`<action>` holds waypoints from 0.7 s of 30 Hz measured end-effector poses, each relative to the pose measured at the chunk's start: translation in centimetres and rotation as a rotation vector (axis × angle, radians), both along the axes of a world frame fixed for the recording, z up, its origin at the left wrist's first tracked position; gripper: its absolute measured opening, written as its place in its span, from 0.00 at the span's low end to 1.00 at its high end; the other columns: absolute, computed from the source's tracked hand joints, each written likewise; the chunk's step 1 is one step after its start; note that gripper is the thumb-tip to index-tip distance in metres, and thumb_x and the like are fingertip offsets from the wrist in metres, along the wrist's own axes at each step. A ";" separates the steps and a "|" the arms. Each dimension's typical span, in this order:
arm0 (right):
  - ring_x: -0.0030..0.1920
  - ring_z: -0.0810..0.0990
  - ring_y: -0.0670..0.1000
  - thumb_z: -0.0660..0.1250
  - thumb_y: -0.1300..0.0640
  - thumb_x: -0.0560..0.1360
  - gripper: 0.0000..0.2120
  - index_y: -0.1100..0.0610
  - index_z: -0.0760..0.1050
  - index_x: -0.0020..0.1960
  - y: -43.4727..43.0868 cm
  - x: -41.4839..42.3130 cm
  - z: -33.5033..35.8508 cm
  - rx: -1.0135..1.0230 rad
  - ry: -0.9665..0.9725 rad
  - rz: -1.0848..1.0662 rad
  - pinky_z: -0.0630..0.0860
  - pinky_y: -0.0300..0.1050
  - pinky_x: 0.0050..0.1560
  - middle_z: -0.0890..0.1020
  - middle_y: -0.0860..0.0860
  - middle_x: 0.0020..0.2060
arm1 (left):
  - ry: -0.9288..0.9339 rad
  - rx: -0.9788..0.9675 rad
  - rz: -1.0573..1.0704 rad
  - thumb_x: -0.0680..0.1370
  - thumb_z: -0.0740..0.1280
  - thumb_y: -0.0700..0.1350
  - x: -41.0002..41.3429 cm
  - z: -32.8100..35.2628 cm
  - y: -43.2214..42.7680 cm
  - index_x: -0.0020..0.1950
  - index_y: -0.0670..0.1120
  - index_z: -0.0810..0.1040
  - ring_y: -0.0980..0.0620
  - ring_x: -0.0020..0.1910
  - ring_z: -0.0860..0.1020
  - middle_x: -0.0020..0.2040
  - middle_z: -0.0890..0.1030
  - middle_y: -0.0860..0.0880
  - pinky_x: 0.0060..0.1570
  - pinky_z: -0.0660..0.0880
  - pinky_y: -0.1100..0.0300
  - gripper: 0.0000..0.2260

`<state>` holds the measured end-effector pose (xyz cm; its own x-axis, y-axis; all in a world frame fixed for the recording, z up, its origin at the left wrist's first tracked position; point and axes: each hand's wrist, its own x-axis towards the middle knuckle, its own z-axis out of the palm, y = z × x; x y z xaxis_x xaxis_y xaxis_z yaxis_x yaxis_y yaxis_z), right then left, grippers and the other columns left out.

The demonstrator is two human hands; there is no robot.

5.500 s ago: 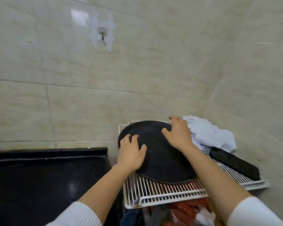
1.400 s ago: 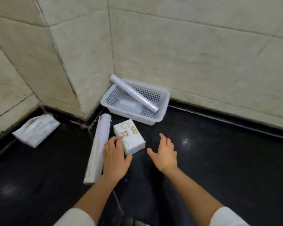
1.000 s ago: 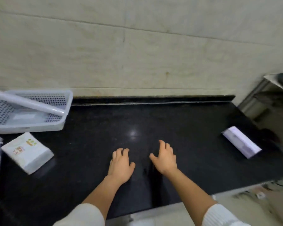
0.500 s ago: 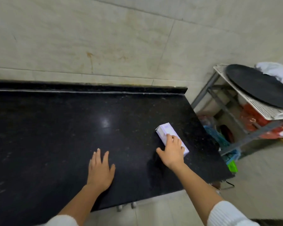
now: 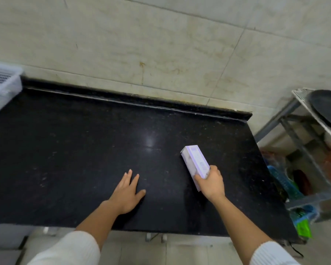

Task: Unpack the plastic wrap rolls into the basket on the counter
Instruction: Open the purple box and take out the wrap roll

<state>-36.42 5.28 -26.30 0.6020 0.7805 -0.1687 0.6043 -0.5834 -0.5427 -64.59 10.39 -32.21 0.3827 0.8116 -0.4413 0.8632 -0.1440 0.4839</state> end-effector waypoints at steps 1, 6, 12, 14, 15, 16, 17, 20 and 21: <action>0.59 0.74 0.60 0.69 0.51 0.71 0.24 0.62 0.68 0.61 0.9 -1.7 -0.1 0.020 0.027 0.039 0.74 0.50 0.53 0.75 0.58 0.60 | -0.029 0.000 0.054 0.80 0.55 0.60 -0.8 0.5 0.0 0.79 0.50 0.44 0.47 0.78 0.38 0.79 0.38 0.47 0.76 0.45 0.51 0.33; 0.57 0.74 0.57 0.70 0.51 0.70 0.23 0.59 0.68 0.60 5.6 -12.9 -0.8 0.060 0.154 0.235 0.72 0.47 0.51 0.74 0.55 0.58 | -0.029 0.058 0.253 0.81 0.55 0.56 -9.5 1.7 0.5 0.79 0.50 0.45 0.46 0.79 0.41 0.80 0.41 0.46 0.76 0.47 0.51 0.31; 0.54 0.74 0.53 0.69 0.48 0.68 0.22 0.55 0.68 0.58 10.9 -29.9 -1.8 0.071 0.230 0.459 0.72 0.45 0.47 0.74 0.51 0.54 | -0.005 0.125 0.448 0.81 0.55 0.55 -25.1 1.9 3.5 0.79 0.49 0.49 0.45 0.79 0.44 0.80 0.45 0.45 0.76 0.50 0.49 0.29; 0.53 0.75 0.52 0.70 0.48 0.68 0.23 0.55 0.68 0.58 12.2 -35.6 -2.1 0.071 0.244 0.489 0.71 0.44 0.46 0.75 0.51 0.54 | 0.022 0.139 0.478 0.81 0.56 0.55 -30.9 1.6 4.4 0.79 0.48 0.51 0.44 0.79 0.46 0.80 0.47 0.44 0.76 0.51 0.50 0.29; 0.53 0.75 0.52 0.70 0.48 0.68 0.23 0.55 0.68 0.59 12.9 -38.5 -2.1 0.074 0.248 0.500 0.71 0.43 0.46 0.75 0.51 0.54 | 0.037 0.143 0.490 0.81 0.56 0.54 -33.7 1.4 4.7 0.79 0.48 0.51 0.44 0.78 0.47 0.80 0.48 0.43 0.76 0.52 0.50 0.29; 0.53 0.74 0.52 0.70 0.48 0.68 0.24 0.56 0.68 0.59 13.4 -41.2 -2.1 0.074 0.249 0.508 0.70 0.43 0.46 0.75 0.51 0.54 | 0.056 0.139 0.496 0.81 0.56 0.54 -36.5 1.3 4.9 0.79 0.48 0.52 0.43 0.78 0.47 0.80 0.48 0.43 0.76 0.52 0.50 0.29; 0.53 0.74 0.52 0.70 0.48 0.68 0.25 0.56 0.68 0.60 14.0 -43.9 -2.1 0.075 0.247 0.517 0.70 0.43 0.46 0.75 0.51 0.54 | 0.077 0.130 0.497 0.81 0.56 0.54 -39.1 1.2 5.1 0.79 0.47 0.52 0.43 0.78 0.47 0.80 0.48 0.43 0.76 0.53 0.50 0.29; 0.53 0.74 0.52 0.70 0.46 0.68 0.26 0.56 0.68 0.61 15.3 -50.8 -1.6 0.084 0.255 0.563 0.71 0.42 0.47 0.74 0.50 0.54 | 0.119 0.098 0.504 0.81 0.56 0.54 -45.6 1.0 5.9 0.79 0.47 0.52 0.43 0.78 0.48 0.80 0.49 0.43 0.76 0.53 0.50 0.29; 0.53 0.74 0.52 0.70 0.46 0.68 0.26 0.55 0.68 0.61 15.8 -52.7 -1.4 0.086 0.263 0.573 0.71 0.42 0.47 0.74 0.50 0.54 | 0.113 0.085 0.507 0.81 0.56 0.54 -47.4 0.9 6.2 0.79 0.47 0.52 0.43 0.78 0.49 0.80 0.50 0.43 0.76 0.54 0.50 0.29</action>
<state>-89.12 21.08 -27.71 0.0323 0.9838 -0.1763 0.6480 -0.1549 -0.7457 -111.96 16.62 -31.32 -0.1138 0.9171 -0.3820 0.8807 0.2710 0.3884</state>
